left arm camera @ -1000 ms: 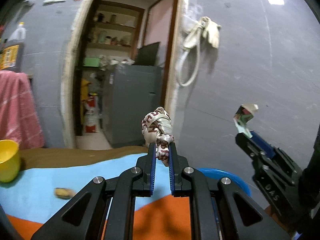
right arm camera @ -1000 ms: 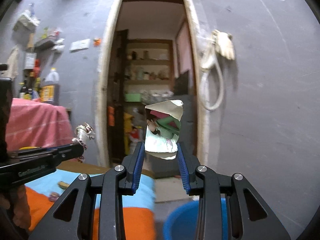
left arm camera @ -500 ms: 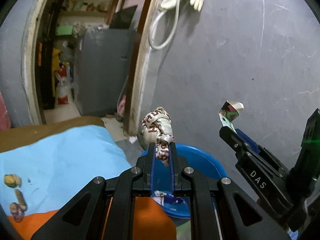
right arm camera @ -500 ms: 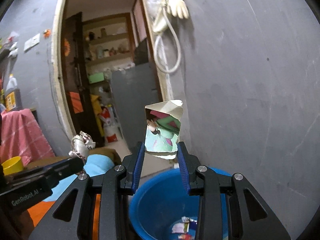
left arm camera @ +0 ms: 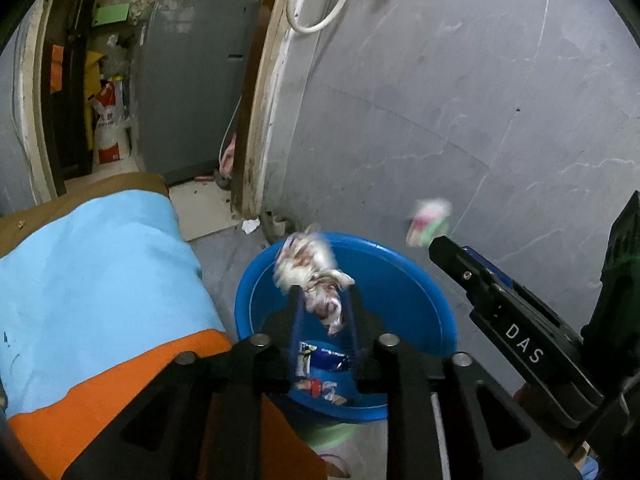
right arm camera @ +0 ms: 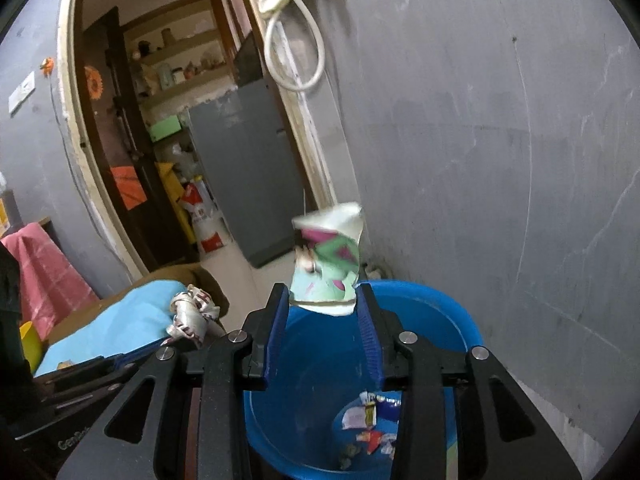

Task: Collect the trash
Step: 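Open both tools over the blue bucket to drop the pieces, then move both tools back over the cork, shell and nut on the blanket, then grasp the purple shell with the left tool while the right tool grasps the cork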

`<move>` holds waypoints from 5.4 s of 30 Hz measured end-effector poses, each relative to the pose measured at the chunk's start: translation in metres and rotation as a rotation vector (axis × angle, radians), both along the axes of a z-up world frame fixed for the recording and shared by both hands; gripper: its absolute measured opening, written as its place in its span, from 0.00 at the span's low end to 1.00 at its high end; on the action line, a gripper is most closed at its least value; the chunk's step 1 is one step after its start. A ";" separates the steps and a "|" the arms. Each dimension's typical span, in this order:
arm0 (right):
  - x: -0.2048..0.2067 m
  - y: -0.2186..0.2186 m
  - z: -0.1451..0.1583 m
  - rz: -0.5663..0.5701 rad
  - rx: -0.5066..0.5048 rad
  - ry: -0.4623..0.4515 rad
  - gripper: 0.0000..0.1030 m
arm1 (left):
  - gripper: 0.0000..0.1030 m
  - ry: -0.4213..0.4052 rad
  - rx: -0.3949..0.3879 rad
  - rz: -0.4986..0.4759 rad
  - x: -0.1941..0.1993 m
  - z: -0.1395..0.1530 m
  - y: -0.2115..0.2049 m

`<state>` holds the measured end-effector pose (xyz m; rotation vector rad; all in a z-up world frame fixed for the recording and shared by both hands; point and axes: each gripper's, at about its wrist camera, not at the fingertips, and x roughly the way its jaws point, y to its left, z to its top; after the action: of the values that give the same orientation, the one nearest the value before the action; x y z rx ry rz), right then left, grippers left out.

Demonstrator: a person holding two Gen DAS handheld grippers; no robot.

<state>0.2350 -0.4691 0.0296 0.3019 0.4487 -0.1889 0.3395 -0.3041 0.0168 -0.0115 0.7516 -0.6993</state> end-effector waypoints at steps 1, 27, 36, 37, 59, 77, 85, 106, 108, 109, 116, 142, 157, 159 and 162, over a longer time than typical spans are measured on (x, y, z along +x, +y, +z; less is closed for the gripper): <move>0.001 -0.001 -0.002 0.001 0.007 0.016 0.33 | 0.24 0.002 0.000 0.005 0.002 0.001 0.001; 0.003 0.015 0.011 0.045 -0.020 -0.074 0.50 | 0.27 -0.137 -0.025 0.187 -0.019 0.033 0.075; 0.003 0.046 0.023 0.098 -0.065 -0.140 0.73 | 0.44 -0.254 -0.054 0.364 -0.043 0.048 0.139; 0.002 0.049 0.024 0.102 -0.068 -0.148 0.75 | 0.47 -0.267 -0.056 0.385 -0.044 0.050 0.145; -0.025 0.155 0.050 0.302 -0.196 -0.483 1.00 | 0.98 -0.531 -0.006 0.766 -0.111 0.053 0.266; -0.025 0.224 0.040 0.478 -0.307 -0.499 1.00 | 0.98 -0.563 0.028 0.889 -0.133 0.035 0.315; -0.014 0.243 0.028 0.541 -0.361 -0.418 1.00 | 0.98 -0.508 0.023 0.881 -0.127 0.029 0.322; 0.057 0.283 -0.018 0.739 -0.424 0.097 0.73 | 0.98 -0.126 0.027 0.896 -0.084 -0.003 0.340; 0.059 0.288 -0.022 0.758 -0.440 0.129 0.66 | 0.98 -0.112 0.020 0.895 -0.084 -0.004 0.342; 0.061 0.290 -0.024 0.775 -0.442 0.146 0.60 | 0.98 -0.106 0.018 0.895 -0.084 -0.005 0.342; 0.064 0.306 -0.035 0.876 -0.421 0.245 0.42 | 0.98 -0.052 -0.006 0.885 -0.081 -0.009 0.344; 0.064 0.273 -0.036 0.904 -0.243 0.305 0.12 | 0.93 0.047 0.060 0.577 -0.061 -0.021 0.298; 0.066 0.236 -0.034 0.821 -0.228 0.301 0.12 | 0.48 0.051 0.225 0.365 -0.022 -0.034 0.244; 0.066 0.237 -0.034 0.822 -0.229 0.302 0.12 | 0.41 0.049 0.229 0.357 -0.020 -0.036 0.244; 0.067 0.237 -0.035 0.823 -0.225 0.305 0.13 | 0.32 0.042 0.221 0.340 -0.021 -0.038 0.245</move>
<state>0.3016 -0.2318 -0.0051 -0.1504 0.8104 0.5242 0.3185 -0.0594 -0.0209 0.0461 0.8392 -0.2913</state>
